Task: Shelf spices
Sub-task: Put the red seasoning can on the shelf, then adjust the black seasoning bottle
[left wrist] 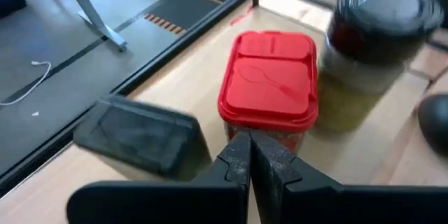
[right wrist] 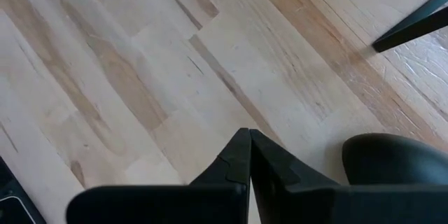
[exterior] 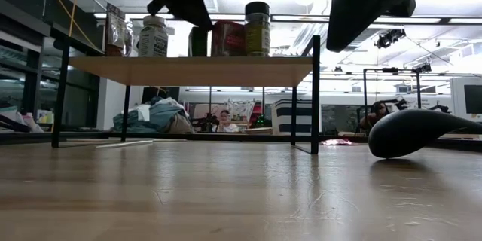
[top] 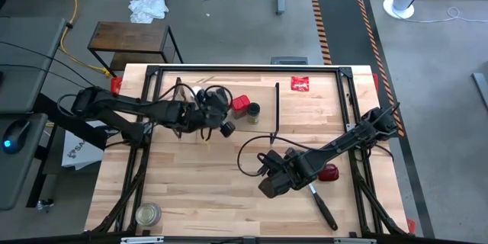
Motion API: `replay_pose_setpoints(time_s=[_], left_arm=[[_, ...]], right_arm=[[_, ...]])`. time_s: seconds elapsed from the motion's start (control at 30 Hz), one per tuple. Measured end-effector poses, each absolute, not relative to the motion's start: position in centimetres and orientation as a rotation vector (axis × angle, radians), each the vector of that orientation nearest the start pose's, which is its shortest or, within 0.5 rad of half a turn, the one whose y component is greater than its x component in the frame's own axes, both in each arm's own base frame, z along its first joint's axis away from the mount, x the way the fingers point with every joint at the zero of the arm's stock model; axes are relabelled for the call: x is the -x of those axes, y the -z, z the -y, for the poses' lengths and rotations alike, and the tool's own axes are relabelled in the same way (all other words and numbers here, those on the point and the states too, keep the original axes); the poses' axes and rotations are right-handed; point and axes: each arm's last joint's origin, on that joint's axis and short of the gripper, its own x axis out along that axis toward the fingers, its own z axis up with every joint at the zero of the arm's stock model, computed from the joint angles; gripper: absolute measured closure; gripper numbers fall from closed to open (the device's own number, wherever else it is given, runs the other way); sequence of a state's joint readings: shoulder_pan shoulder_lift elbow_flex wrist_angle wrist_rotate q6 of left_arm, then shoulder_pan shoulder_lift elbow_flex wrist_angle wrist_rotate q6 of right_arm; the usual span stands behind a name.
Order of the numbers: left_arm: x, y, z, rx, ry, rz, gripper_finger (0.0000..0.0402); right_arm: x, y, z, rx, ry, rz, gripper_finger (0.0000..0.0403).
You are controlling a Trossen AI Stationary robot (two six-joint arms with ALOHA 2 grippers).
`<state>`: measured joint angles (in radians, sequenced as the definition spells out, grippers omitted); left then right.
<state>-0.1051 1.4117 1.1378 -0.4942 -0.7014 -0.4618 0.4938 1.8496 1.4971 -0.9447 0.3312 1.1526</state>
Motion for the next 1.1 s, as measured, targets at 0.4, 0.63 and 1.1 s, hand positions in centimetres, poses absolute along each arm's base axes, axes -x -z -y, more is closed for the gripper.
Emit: replay_pose_setpoints(time_s=[0.4,0.63,1.1], left_arm=[[-24.7,-33.8,6.0,0.119,-0.489,-0.605,0.0401],[-19.2,-34.5,8.9,0.202,-0.565,-0.527,0.0401],[-13.8,-33.4,12.4,0.412,-0.401,-0.435,0.0401]], right_arm=[[-30.3,-24.9,-17.7,-0.439,0.621,-1.05,0.0403],[-32.7,-26.5,-16.0,-0.525,0.611,-0.801,0.0403],[-37.8,-27.6,-5.5,-0.448,0.569,-0.744,0.0403]])
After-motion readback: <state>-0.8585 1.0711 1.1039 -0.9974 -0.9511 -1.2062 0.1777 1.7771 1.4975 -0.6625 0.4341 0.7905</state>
